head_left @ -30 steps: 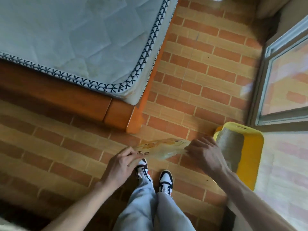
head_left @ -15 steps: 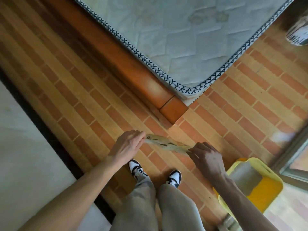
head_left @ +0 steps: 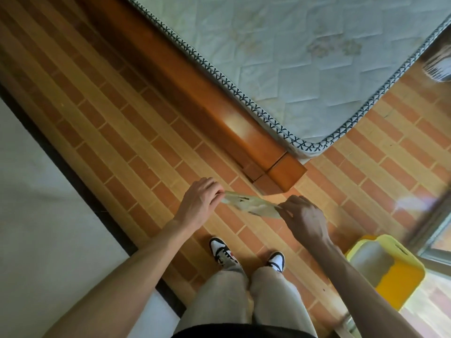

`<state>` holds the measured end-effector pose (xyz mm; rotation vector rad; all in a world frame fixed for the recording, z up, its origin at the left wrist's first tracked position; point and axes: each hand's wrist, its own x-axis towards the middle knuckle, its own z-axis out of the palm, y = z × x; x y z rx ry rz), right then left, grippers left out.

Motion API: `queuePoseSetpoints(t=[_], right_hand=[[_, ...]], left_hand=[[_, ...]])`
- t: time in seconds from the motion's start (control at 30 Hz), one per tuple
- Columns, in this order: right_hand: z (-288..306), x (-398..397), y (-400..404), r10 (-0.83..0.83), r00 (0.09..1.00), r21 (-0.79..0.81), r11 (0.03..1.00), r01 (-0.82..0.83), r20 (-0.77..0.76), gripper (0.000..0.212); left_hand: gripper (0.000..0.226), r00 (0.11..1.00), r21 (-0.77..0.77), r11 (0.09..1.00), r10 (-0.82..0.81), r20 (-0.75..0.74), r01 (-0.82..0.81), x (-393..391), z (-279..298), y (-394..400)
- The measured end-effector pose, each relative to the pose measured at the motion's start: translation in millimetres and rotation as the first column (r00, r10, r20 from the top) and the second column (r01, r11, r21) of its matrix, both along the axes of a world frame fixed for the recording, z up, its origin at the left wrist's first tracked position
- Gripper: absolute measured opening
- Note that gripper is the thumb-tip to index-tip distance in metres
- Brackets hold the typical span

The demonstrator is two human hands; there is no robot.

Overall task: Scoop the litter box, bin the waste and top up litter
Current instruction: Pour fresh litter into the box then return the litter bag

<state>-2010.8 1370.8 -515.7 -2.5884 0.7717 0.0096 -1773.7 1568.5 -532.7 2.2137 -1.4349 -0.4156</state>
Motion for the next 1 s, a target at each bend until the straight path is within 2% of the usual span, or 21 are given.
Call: queuePoseSetpoints(t=[0.33,0.53,1.0], right_hand=[[28.6,88.7,25.8,-0.149,0.987,0.014,0.989,0.149,0.053,0.006],[36.4,142.6,32.1,-0.158,0.985,0.036,0.987,0.156,0.065,0.002],[40.4,246.0,43.9,-0.329,0.944,0.132,0.937,0.323,0.028,0.004]], left_hand=[[0.013,0.999,-0.043,0.999,0.013,0.029,-0.012,89.2,35.0,16.0],[0.012,0.999,-0.009,1.0,0.029,0.035,-0.029,142.9,49.7,17.6],[0.01,0.999,0.076,0.997,-0.02,0.038,0.017,261.2,62.8,-4.4]])
